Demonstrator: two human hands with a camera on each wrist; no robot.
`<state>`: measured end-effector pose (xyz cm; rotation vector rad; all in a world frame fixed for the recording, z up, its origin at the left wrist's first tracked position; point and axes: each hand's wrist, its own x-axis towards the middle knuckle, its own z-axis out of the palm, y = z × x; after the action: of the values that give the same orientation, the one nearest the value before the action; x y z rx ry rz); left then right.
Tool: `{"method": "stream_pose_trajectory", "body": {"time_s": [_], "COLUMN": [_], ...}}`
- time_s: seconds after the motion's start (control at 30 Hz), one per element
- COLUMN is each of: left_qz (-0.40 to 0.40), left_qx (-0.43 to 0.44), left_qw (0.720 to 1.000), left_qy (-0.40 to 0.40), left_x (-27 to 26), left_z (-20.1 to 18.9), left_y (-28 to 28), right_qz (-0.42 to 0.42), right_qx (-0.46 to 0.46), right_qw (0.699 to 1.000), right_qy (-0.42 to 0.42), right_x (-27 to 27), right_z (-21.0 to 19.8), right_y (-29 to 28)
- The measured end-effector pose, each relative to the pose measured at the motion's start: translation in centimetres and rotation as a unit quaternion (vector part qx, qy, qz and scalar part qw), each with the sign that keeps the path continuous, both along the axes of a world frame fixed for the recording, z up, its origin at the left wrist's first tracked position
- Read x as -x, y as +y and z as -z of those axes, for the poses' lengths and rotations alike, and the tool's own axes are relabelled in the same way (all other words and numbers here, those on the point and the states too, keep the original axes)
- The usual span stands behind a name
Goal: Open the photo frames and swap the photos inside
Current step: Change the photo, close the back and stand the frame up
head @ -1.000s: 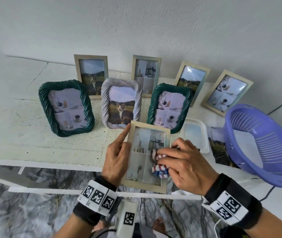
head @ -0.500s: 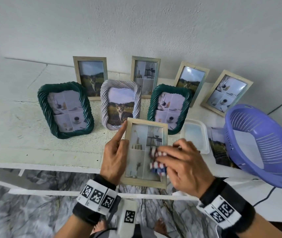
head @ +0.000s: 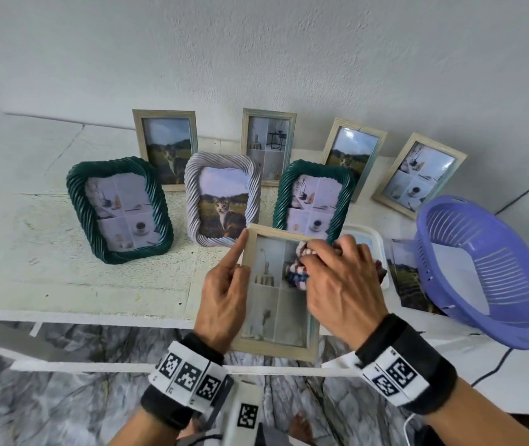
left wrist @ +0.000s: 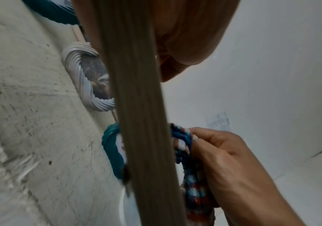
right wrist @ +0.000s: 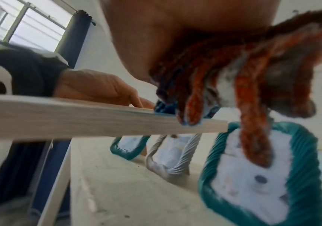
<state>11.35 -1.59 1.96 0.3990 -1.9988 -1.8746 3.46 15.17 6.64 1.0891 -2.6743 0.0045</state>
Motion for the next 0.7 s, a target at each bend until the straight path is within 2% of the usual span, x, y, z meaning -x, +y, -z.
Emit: {"method": "stream_pose_trajectory", "body": {"time_s": [0.07, 0.17, 0.27, 0.33, 0.4, 0.47, 0.6, 0.7], "left_qz": [0.000, -0.004, 0.007, 0.011, 0.001, -0.014, -0.072, -0.079], "left_qx": [-0.011, -0.025, -0.054, -0.069, -0.063, -0.059, -0.026, -0.012], "left_qw": [1.000, 1.000, 0.998, 0.998, 0.998, 0.998, 0.996, 0.996], "left_qy": [0.007, 0.008, 0.009, 0.010, 0.006, 0.013, 0.037, 0.036], "left_x": [0.0, 0.3, 0.4, 0.2, 0.2, 0.2, 0.2, 0.0], "left_z": [0.0, 0.5, 1.0, 1.3, 1.5, 1.5, 1.1, 0.8], "left_y": [-0.1, -0.5, -0.9, -1.4, -1.9, -2.3, -2.7, -2.8], "right_qz": [-0.006, -0.068, -0.149, -0.163, -0.138, -0.110, -0.013, 0.105], "right_qx": [0.032, 0.080, 0.062, 0.043, 0.052, 0.119, 0.303, 0.340], "right_qw": [0.999, 0.991, 0.979, 0.978, 0.983, 0.980, 0.943, 0.925], "right_qy": [-0.024, -0.084, -0.128, -0.122, -0.106, -0.114, -0.139, -0.131], "right_x": [-0.4, -2.5, -4.6, -5.0, -4.4, -3.3, -0.3, 2.5], "right_z": [0.5, 1.2, 1.8, 1.9, 1.6, 1.1, 0.2, 0.3], "right_y": [-0.7, -1.4, -0.8, 0.4, 1.7, 2.6, 4.2, 5.1]}}
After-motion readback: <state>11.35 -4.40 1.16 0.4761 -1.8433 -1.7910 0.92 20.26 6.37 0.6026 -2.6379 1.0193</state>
